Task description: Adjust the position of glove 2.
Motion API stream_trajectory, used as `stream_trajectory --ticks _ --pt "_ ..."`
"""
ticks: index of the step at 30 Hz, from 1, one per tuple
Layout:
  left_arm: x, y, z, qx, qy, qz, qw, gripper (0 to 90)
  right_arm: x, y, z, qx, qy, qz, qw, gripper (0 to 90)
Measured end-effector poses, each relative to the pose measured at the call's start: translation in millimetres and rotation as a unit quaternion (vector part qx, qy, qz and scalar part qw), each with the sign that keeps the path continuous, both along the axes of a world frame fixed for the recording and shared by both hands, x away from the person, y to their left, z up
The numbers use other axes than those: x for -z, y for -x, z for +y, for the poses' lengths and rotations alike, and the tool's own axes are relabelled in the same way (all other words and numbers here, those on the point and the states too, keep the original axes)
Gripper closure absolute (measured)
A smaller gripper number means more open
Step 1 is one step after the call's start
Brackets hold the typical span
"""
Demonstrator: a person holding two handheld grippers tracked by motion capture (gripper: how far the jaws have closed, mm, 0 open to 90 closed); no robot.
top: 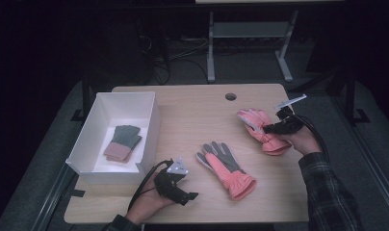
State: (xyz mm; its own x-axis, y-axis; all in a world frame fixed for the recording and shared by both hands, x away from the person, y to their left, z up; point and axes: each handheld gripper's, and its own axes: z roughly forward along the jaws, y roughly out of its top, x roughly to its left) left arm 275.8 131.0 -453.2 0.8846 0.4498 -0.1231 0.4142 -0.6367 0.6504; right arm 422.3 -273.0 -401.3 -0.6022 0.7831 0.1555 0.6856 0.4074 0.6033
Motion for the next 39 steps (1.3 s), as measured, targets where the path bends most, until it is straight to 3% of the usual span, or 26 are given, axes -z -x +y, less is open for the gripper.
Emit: stream_trajectory --ticks 5,7,10,11,12,14,15,17,19,27,39 --pt "-2.7 0.1 -0.7 0.002 0.009 -0.001 1.0 21.7 -11.1 14.1 1.1 0.0 -0.001 -0.006 1.0 87.6" --pt "-3.2 0.5 -1.4 -0.005 0.019 0.008 0.9998 24.3 -13.6 23.5 2.1 0.002 -0.001 -0.004 1.0 87.6" --pt "-8.4 1.7 0.5 -0.004 0.035 0.011 0.9993 46.6 -15.0 32.4 3.0 0.005 -0.009 0.0 1.0 87.6" --pt "-8.4 1.7 0.5 -0.004 0.035 0.011 0.9993 57.8 -15.0 32.4 3.0 0.005 -0.009 0.0 1.0 87.6" --pt "-13.4 1.7 -1.1 0.0 0.053 0.013 0.9985 68.7 -16.2 38.5 3.9 0.003 -0.012 -0.005 0.9999 87.6" --pt "-15.7 2.2 -3.6 0.004 0.057 0.013 0.9983 87.2 -16.5 43.7 4.4 0.0 -0.016 -0.008 0.9998 87.6" --pt "-18.2 2.4 -10.7 0.019 0.055 0.01 0.9983 89.7 -16.1 45.8 4.0 -0.001 -0.018 -0.011 0.9998 87.6" --pt "-18.2 2.7 -16.0 0.026 0.054 0.013 0.9981 89.8 -15.8 47.9 4.5 -0.001 -0.023 -0.01 0.9997 87.6" --pt "-15.2 2.3 -35.9 0.046 0.064 0.029 0.9965 89.8 -15.8 52.7 7.1 -0.009 -0.024 -0.011 0.9996 87.6" --pt "-3.7 0.5 -82.2 0.088 0.043 0.026 0.9948 89.7 -22.2 58.5 9.7 -0.022 -0.022 -0.02 0.9993 87.7" --pt "0.6 -7.7 -114.2 0.1 0.052 0.028 0.9932 89.7 -25.3 60.8 15.1 -0.036 -0.019 -0.021 0.9989 87.8"
